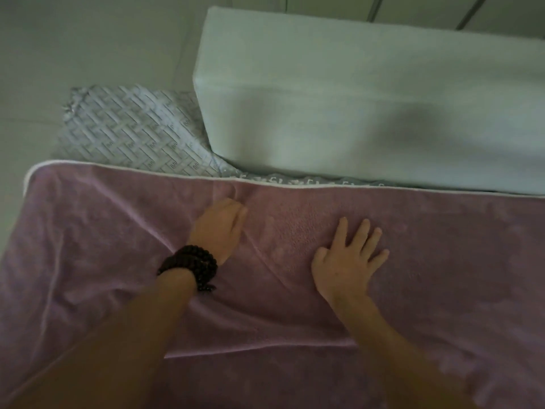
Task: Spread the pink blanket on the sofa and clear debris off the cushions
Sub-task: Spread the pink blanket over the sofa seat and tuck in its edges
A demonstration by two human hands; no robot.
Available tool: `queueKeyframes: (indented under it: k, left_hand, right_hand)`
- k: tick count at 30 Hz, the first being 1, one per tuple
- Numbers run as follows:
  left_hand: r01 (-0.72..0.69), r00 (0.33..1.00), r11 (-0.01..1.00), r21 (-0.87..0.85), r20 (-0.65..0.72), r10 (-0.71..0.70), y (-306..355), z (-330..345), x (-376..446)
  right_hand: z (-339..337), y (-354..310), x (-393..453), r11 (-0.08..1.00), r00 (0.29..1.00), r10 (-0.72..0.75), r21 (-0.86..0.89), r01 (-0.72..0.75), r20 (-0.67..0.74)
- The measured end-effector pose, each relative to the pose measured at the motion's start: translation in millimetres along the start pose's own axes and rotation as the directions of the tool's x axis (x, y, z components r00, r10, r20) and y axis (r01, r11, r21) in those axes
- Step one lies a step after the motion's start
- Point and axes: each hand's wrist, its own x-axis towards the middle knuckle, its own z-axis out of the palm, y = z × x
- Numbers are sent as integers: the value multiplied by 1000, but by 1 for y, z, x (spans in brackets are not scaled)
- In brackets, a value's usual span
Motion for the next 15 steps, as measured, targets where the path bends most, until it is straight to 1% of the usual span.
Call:
queueKeyframes:
  k: [1,2,3,5,7,9,11,12,14,15]
  left_hand:
    - [26,997,1000,0,-73,-26,-14,-10,10]
    - [74,992,997,28,-101,-71,-27,-18,19]
    - [135,988,989,56,-83,-130,-40,-25,27]
    - [240,970,966,98,17,-243,-63,-35,41]
    - [272,959,959,84,60,-278,-75,-38,50]
    - [279,957,954,106,47,-285,-77,-38,60]
    - [287,954,936,201,31,-299,-72,-39,68]
    - [296,953,929,221,-2,-304,-70,-41,71]
    - [308,948,940,148,-132,-290,-73,-46,76]
    - [284,948,955,87,-174,-266,-75,-49,78]
  right_hand:
    - [-3,-23,6,999,1000,1,39,-1,-8]
    - [-6,-46,13,996,998,-48,73,50,-31]
    - [-9,-67,20,987,992,-115,112,120,-43]
    - [-13,-100,36,953,972,-233,197,231,-14]
    - [-15,-117,48,946,964,-265,200,253,33]
    - [-15,-124,54,960,970,-241,149,237,14]
    - [-11,-128,54,968,974,-220,111,225,-58]
    - [-10,-131,54,967,970,-216,115,228,-107]
    - [-10,-137,58,944,945,-235,178,278,-228]
    - [-10,-137,61,931,936,-234,217,294,-261]
